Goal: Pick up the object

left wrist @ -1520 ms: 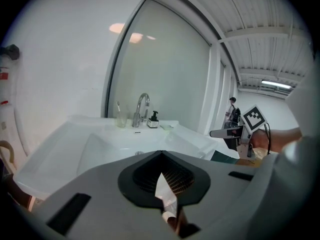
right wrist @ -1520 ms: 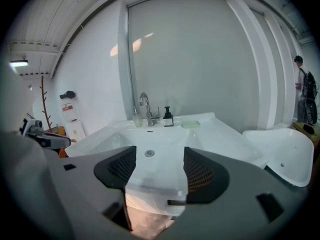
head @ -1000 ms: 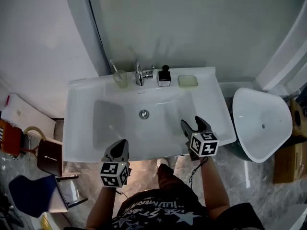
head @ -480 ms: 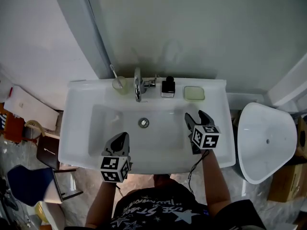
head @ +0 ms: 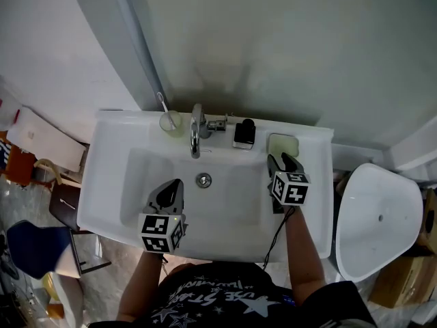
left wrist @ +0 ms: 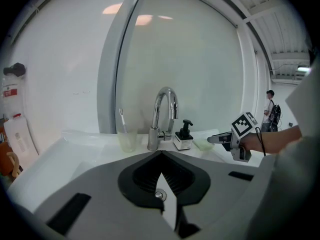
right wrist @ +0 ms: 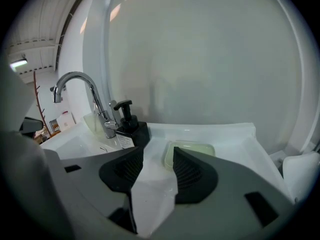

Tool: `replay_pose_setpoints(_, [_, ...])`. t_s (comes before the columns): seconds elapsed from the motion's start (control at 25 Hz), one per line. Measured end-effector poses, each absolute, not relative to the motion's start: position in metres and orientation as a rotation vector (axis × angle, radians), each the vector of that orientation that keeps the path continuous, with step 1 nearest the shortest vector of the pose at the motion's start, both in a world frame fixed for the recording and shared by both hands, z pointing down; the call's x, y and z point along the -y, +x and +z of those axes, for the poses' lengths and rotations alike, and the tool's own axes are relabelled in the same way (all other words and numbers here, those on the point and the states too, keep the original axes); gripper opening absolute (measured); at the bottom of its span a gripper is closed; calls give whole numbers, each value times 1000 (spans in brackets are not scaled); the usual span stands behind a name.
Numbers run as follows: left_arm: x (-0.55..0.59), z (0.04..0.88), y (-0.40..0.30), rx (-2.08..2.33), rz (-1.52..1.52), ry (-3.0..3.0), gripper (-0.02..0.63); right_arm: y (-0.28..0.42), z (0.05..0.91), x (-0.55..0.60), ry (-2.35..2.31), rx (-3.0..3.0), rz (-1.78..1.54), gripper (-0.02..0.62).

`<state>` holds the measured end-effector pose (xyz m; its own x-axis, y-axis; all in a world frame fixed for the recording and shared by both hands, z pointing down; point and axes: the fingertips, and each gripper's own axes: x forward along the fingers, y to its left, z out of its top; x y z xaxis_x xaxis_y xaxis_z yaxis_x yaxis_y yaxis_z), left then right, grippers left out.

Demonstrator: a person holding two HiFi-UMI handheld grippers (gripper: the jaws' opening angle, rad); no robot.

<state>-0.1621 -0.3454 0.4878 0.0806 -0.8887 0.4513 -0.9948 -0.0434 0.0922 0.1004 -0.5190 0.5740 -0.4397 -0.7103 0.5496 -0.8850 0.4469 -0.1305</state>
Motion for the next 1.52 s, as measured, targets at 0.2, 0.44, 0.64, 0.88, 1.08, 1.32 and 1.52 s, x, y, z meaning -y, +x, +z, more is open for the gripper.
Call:
replay_pose_setpoints(0.2, [358,496,-168,1867,405,1958,15,96,594,541,1317,2236,572,168])
replay_pose_setpoints(0.44, [367,507,-176,1864,423,1918,15,92,622,551,1255,2156,544,138])
replay_pose_setpoints(0.64, [372,518,-177,1852,432,1891,15,92,639,554,1211,2121,532,126])
replay_pose_setpoints(0.88, [375,526,-172,1835,441,1880,15,91,644,556,1148,2104,447,114])
replay_pose_setpoints(1.08, [375,531,-171,1827,450,1871,15,88,645,551,1018,2051,294,78])
replay_pose_setpoints(1.32, [378,532,-167,1825,451,1873,15,85,648,545,883,1998,156,83])
replay_pose_setpoints(1.52, [379,532,-164,1818,459,1881,15,86,649,547,836,1961,73,63])
